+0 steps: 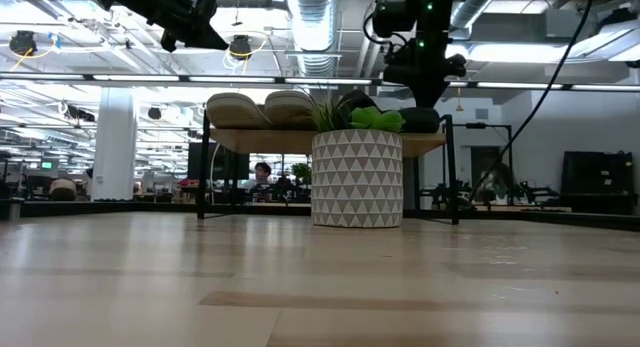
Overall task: Pick and place slides into the shelf
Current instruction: Adjust the slides on the shelf
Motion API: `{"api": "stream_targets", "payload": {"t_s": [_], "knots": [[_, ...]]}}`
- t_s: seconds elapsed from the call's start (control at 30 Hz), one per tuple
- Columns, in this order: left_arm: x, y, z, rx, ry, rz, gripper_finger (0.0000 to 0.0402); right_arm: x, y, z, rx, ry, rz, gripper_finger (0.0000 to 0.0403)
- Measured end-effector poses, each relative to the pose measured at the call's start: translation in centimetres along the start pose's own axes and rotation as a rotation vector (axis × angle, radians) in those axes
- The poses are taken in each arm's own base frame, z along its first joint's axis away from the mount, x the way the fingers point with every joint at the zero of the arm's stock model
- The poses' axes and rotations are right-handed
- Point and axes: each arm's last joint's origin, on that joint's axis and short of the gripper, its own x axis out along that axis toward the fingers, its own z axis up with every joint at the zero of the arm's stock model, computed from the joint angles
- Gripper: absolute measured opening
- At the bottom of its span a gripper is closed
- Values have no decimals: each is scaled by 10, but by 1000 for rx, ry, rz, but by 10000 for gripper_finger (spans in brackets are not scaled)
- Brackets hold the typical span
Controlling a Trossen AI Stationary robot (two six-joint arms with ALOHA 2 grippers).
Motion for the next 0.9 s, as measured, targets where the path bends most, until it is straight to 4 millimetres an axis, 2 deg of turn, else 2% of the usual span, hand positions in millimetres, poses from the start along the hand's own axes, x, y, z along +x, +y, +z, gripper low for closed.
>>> {"api": "stream_targets", "payload": {"t_s": [0.2,0.3,0.37,0.47,0.6,0.7,0.77,0.9], "knots": [[0,0,-1,0,10,0,0,-2,3,-2,-16,5,1,0],[0,0,-1,0,13,0,0,-9,7,-5,-33,-4,9,0],[0,0,-1,0,14,-1,0,-19,9,-6,-41,-34,23,0],[0,0,-1,0,15,1,0,-45,7,-4,-25,-147,33,0],[0,0,-1,1,14,0,0,-69,-9,5,45,-311,2,0],[0,0,-1,1,14,1,0,-69,-24,15,98,-370,33,0],[0,0,-1,1,14,0,0,-64,-30,22,123,-384,118,0],[0,0,-1,5,15,1,0,-58,-17,33,89,-422,265,0]]}}
